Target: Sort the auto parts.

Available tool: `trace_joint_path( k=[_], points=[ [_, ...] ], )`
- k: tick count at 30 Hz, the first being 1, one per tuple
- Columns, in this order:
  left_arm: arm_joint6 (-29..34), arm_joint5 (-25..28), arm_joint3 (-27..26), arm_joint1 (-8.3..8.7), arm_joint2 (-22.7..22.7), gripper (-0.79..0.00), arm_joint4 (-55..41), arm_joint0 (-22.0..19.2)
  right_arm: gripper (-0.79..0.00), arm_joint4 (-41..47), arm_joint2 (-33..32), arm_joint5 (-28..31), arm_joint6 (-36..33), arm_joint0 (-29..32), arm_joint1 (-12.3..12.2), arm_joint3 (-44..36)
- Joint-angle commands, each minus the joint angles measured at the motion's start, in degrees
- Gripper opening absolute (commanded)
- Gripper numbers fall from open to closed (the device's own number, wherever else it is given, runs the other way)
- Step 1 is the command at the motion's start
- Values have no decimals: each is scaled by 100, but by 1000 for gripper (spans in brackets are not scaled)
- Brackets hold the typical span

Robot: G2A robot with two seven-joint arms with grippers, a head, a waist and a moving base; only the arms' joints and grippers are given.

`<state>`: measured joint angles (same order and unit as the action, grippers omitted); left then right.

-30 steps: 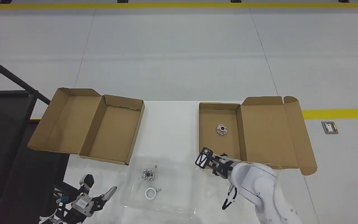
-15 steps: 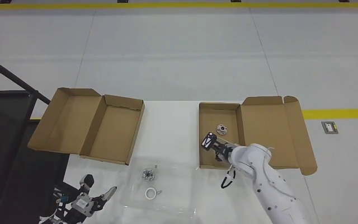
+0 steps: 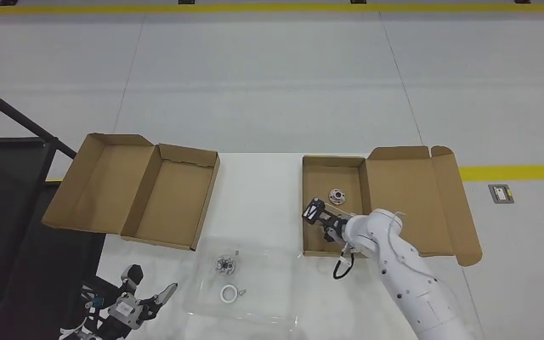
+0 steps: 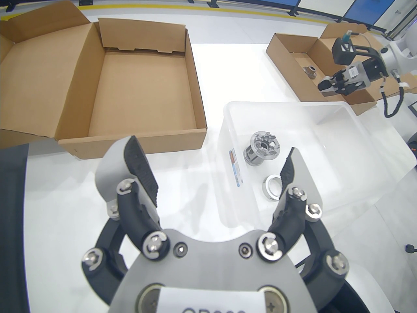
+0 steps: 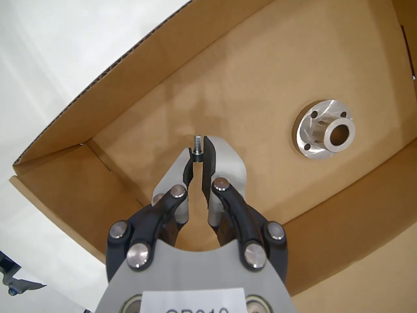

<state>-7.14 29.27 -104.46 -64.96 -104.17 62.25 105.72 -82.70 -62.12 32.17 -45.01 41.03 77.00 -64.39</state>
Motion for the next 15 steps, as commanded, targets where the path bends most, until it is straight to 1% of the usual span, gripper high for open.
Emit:
trace_joint_path(
  k=[1, 6, 8, 9, 11, 15],
  points=[
    [0, 0, 0, 0, 0, 0, 0, 0, -613, -18, -30, -5, 16, 35, -17, -57],
    [0, 0, 0, 0, 0, 0, 0, 0, -526, -97, -108, -62, 25, 208, -67, -438],
    [0, 0, 0, 0, 0, 0, 0, 0, -505, -181, -139, -105, 9, 307, -91, -672],
    [0, 0, 0, 0, 0, 0, 0, 0, -483, -219, -155, -141, -20, 360, -102, -807],
    [0, 0, 0, 0, 0, 0, 0, 0, -413, -264, -177, -148, -80, 468, -123, -1101],
    [0, 0, 0, 0, 0, 0, 0, 0, -406, -431, -171, -190, -280, 715, -160, -1814]
  ],
)
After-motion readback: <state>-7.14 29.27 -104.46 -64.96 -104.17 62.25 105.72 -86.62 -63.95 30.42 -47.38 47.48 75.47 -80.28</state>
